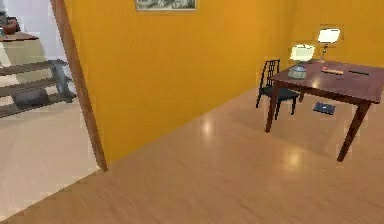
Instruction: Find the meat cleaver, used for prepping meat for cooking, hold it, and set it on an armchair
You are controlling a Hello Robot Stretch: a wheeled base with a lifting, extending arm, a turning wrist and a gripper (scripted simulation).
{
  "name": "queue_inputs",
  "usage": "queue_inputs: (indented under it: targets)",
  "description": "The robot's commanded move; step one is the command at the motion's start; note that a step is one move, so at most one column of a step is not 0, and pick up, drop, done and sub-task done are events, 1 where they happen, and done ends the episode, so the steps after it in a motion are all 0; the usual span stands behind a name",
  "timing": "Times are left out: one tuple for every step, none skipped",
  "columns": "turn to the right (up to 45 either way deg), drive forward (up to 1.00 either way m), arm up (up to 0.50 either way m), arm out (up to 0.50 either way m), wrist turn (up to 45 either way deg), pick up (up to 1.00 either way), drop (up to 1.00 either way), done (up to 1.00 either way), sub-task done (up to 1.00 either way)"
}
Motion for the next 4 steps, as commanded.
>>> queue_inputs:
  targets:
    - [42.0, 0.00, 0.00, 0.00, 0.0, 0.00, 0.00, 0.00, 0.00]
    - [0.0, 0.15, 0.00, 0.00, 0.0, 0.00, 0.00, 0.00, 0.00]
    - [-45.0, 0.00, 0.00, 0.00, 0.0, 0.00, 0.00, 0.00, 0.00]
    - [-42.0, 0.00, 0.00, 0.00, 0.0, 0.00, 0.00, 0.00, 0.00]
